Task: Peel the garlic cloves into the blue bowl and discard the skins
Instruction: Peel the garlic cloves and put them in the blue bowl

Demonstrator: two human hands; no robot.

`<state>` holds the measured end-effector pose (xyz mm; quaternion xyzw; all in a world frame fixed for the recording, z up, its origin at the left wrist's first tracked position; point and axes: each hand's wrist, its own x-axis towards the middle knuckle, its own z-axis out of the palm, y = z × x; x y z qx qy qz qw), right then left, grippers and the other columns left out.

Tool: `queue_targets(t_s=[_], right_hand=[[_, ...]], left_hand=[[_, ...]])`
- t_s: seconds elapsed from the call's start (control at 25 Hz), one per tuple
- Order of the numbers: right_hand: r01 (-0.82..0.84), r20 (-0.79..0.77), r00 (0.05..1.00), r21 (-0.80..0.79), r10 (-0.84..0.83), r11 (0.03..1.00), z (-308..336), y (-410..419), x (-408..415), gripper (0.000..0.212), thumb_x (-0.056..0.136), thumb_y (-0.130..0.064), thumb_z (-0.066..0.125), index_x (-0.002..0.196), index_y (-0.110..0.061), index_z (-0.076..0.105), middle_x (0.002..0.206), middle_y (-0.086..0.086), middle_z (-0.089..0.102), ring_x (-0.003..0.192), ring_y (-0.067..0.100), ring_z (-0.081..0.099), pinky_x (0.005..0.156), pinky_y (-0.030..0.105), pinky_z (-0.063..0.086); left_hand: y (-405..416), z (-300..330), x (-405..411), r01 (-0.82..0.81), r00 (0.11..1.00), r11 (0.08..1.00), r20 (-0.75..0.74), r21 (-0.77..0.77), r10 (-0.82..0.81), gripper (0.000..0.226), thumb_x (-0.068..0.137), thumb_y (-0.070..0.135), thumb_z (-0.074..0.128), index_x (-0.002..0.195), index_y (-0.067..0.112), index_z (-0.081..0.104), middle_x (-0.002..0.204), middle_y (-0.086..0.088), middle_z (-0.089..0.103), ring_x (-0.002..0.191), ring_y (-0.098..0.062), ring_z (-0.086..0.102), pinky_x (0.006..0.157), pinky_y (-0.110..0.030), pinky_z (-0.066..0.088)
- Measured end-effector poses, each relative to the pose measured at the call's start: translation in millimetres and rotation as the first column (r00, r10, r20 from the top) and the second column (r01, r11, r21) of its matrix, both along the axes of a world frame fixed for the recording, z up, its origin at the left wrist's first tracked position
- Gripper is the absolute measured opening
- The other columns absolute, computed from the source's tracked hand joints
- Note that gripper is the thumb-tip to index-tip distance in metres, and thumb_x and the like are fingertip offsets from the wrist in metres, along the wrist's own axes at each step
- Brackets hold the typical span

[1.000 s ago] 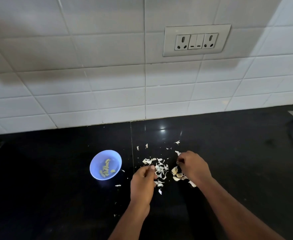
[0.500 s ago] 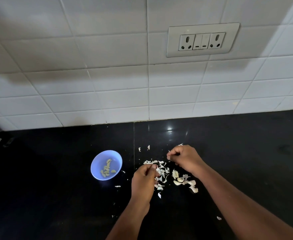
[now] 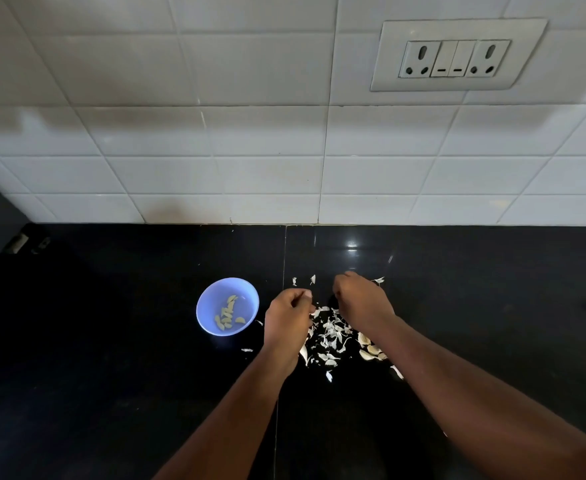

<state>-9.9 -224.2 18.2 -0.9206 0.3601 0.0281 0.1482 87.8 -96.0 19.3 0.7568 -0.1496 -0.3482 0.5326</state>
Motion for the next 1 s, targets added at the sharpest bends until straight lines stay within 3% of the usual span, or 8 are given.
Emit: queue_targets(t_s=[0.2, 0.28, 0.36, 0.44, 0.56, 0.68, 0.84, 1.0], right_hand=[[0.090, 0.400, 0.914, -0.037, -0.068, 0.995, 16, -2, 10, 0.012, 0.095, -0.010, 0.060, 0.092, -0.019, 0.068, 0.095, -0.001, 0.063, 0.082, 0.022, 0.062, 0.068, 0.035, 0.047], [0.047, 0.300, 0.954, -0.103, -0.014, 0.994, 14, 4, 10, 0.011, 0.094, -0.007, 0.060, 0.095, -0.016, 0.066, 0.098, 0.001, 0.061, 0.084, 0.025, 0.064, 0.067, 0.033, 0.043], [-0.015, 0.015, 1.000, -0.082, 0.017, 0.997, 4, 8, 7, 0.015, 0.094, -0.006, 0.058, 0.102, -0.016, 0.064, 0.107, 0.003, 0.059, 0.095, 0.029, 0.066, 0.069, 0.032, 0.039], [0.022, 0.007, 1.000, -0.046, -0.022, 0.999, 2, 2, 6, 0.014, 0.095, -0.012, 0.058, 0.099, -0.021, 0.068, 0.107, -0.001, 0.064, 0.097, 0.027, 0.068, 0.071, 0.032, 0.045], [0.147, 0.351, 0.889, 0.390, -0.295, 0.909, 10, 7, 6, 0.014, 0.095, -0.017, 0.069, 0.090, -0.025, 0.080, 0.091, -0.007, 0.078, 0.080, 0.015, 0.073, 0.077, 0.033, 0.059], [0.031, 0.461, 0.618, 0.795, -0.637, 0.605, 26, 30, 2, 0.010, 0.094, -0.012, 0.075, 0.100, -0.016, 0.083, 0.088, 0.008, 0.080, 0.072, 0.013, 0.068, 0.075, 0.031, 0.056], [-0.014, 0.426, 0.492, 0.876, -0.760, 0.482, 29, 47, -4, 0.011, 0.092, -0.008, 0.076, 0.101, -0.008, 0.081, 0.081, 0.012, 0.076, 0.069, 0.014, 0.064, 0.060, 0.024, 0.051], [0.060, 0.448, 0.494, 0.838, -0.745, 0.543, 36, 52, -14, 0.007, 0.090, -0.014, 0.080, 0.096, -0.011, 0.082, 0.086, 0.011, 0.079, 0.068, 0.009, 0.066, 0.063, 0.023, 0.057]], left_hand=[[-4, -2, 3, -0.045, 0.998, 0.998, -0.041, -0.033, 0.043, 0.012, 0.104, 0.030, 0.060, 0.101, 0.030, 0.071, 0.089, 0.002, 0.076, 0.063, -0.008, 0.062, 0.055, -0.026, 0.041], [-6, -2, 3, -0.063, 0.997, 0.997, -0.049, -0.039, 0.061, 0.012, 0.104, 0.030, 0.060, 0.101, 0.028, 0.072, 0.089, 0.002, 0.076, 0.062, -0.009, 0.061, 0.056, -0.028, 0.041], [-5, -1, 3, -0.090, 0.994, 0.995, -0.063, -0.036, 0.088, 0.012, 0.104, 0.030, 0.060, 0.102, 0.027, 0.071, 0.089, 0.003, 0.075, 0.063, -0.010, 0.061, 0.055, -0.028, 0.042], [-4, 2, 2, -0.111, 0.991, 0.993, -0.074, -0.037, 0.108, 0.011, 0.103, 0.030, 0.060, 0.098, 0.027, 0.069, 0.091, 0.003, 0.074, 0.066, -0.012, 0.060, 0.054, -0.028, 0.042], [-1, 3, 2, -0.101, 0.990, 0.994, -0.099, -0.045, 0.096, 0.009, 0.102, 0.029, 0.062, 0.101, 0.027, 0.071, 0.094, 0.004, 0.074, 0.068, -0.010, 0.064, 0.053, -0.026, 0.043], [0, 10, -3, -0.060, 0.978, 0.992, -0.204, -0.108, 0.037, 0.011, 0.102, 0.025, 0.065, 0.102, 0.019, 0.074, 0.080, 0.009, 0.074, 0.066, -0.008, 0.060, 0.049, -0.023, 0.041], [-1, 18, -10, -0.139, 0.918, 0.964, -0.394, -0.225, 0.041, 0.011, 0.102, 0.016, 0.065, 0.099, 0.011, 0.075, 0.071, 0.002, 0.068, 0.061, -0.008, 0.057, 0.047, -0.022, 0.037], [1, 17, -13, -0.116, 0.937, 0.961, -0.348, -0.249, 0.023, 0.012, 0.100, 0.021, 0.069, 0.100, 0.011, 0.077, 0.076, 0.004, 0.068, 0.061, -0.006, 0.057, 0.047, -0.021, 0.038]])
